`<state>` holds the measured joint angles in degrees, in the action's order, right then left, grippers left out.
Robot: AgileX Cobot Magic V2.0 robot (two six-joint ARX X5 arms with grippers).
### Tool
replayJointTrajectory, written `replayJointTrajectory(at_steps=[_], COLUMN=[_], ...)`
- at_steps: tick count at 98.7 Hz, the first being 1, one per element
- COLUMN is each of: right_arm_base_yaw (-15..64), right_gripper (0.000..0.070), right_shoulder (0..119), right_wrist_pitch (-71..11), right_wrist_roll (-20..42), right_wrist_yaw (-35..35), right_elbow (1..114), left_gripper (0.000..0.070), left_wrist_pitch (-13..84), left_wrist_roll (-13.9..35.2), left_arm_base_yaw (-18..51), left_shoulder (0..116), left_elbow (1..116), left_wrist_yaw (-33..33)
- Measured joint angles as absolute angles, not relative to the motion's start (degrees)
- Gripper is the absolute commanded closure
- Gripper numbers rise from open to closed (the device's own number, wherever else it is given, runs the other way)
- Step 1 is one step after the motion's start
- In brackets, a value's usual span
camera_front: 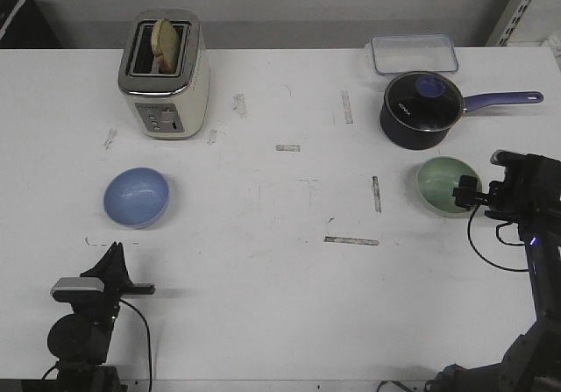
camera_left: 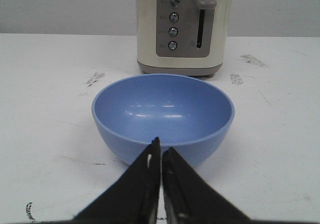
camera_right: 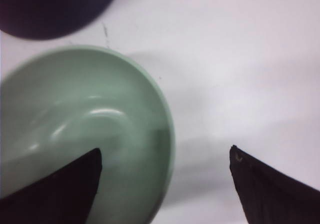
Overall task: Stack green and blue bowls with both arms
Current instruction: 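Reach the right gripper forward to the rim of the pale green bowl, then grip the green bowl rim with the right gripper, then drag the green bowl toward the table centre with the right gripper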
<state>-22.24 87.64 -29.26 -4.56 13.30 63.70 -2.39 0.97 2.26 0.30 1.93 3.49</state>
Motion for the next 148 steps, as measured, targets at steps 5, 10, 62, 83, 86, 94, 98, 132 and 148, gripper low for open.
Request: replayJointTrajectory(at_steps=[5, 10, 62, 83, 86, 94, 98, 132, 148], right_arm_base_yaw=[-22.2, -22.2, -22.2, -22.1, -22.0, -21.1, -20.3, -1.2, 14.4], right_gripper=[0.0189, 0.0246, 0.0697, 0.0697, 0.0697, 0.0697, 0.0697, 0.0697, 0.0697], right_shoulder=[88.7, 89.4, 90.8, 87.8, 86.6, 83.4, 81.8, 72.4, 73.4], right_wrist_pitch=[-29.0, -28.8, -27.3, -30.0, -31.0, -33.7, -35.5, -46.0, -47.1], right_wrist_roll=[-4.6, -4.6, -4.7, -4.7, -4.6, -4.6, -4.5, -0.3, 2.0], right_wrist_yaw=[13.3, 13.3, 13.4, 14.0, 14.7, 17.1, 18.4, 24.2, 21.8], right_elbow=[63.7, 63.7, 63.7, 64.4, 65.0, 67.9, 69.8, 76.2, 75.9], left_gripper=[0.0699, 0.0699, 0.0699, 0.0699, 0.0699, 0.0699, 0.0699, 0.0699, 0.0699], left_wrist_pitch=[-2.4, -2.4, -2.4, -2.4, -2.4, -2.4, -2.4, -2.4, -2.4], left_wrist_roll=[1.0, 1.0, 1.0, 1.0, 1.0, 1.0, 1.0, 1.0, 1.0], left_arm_base_yaw=[2.3, 2.3, 2.3, 2.3, 2.3, 2.3, 2.3, 2.3, 2.3], left_shoulder=[0.3, 0.3, 0.3, 0.3, 0.3, 0.3, 0.3, 0.3, 0.3], left_elbow=[1.9, 1.9, 1.9, 1.9, 1.9, 1.9, 1.9, 1.9, 1.9], left_wrist_yaw=[3.5, 3.5, 3.5, 3.5, 3.5, 3.5, 3.5, 3.5, 3.2])
